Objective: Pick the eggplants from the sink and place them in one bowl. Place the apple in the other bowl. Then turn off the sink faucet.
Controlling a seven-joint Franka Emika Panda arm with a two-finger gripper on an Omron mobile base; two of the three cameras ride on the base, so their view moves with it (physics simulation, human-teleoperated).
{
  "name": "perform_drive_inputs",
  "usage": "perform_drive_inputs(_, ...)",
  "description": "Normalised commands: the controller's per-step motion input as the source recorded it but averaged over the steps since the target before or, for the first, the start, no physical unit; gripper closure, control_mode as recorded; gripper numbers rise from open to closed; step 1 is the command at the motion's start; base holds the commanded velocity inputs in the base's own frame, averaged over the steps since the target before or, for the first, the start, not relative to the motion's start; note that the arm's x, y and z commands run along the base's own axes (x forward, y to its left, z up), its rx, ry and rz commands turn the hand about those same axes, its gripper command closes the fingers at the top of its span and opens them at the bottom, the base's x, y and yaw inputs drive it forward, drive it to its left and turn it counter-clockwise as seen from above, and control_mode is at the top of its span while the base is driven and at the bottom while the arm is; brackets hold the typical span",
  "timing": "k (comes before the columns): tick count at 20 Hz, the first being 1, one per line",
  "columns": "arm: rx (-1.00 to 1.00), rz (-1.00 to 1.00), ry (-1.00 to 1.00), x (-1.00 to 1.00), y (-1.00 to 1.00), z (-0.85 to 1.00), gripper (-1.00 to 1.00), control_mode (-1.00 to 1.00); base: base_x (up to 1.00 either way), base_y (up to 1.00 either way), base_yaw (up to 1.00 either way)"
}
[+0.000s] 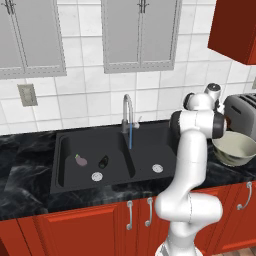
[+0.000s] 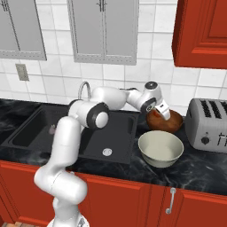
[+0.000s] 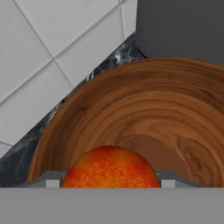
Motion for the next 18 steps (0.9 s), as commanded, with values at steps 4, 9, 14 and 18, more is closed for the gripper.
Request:
perform_drive_inputs(4,0.0,0.0,0.0,0.12,-0.13,-0.21,1.0,-1.0,0.0,0.0,0.0)
perform_drive_inputs(9,0.0,0.0,0.0,0.04,-0.04,-0.07,-1.0,-1.0,0.0,0.0,0.0)
perform_drive_inputs(14,0.0,-0.01,0.0,0.02,0.0,0.0,-1.0,-1.0,0.0,0.0,0.0)
perform_drive_inputs(18,0.0,-0.02,0.0,0.07,0.0,0.0,-1.0,-1.0,0.0,0.0,0.0)
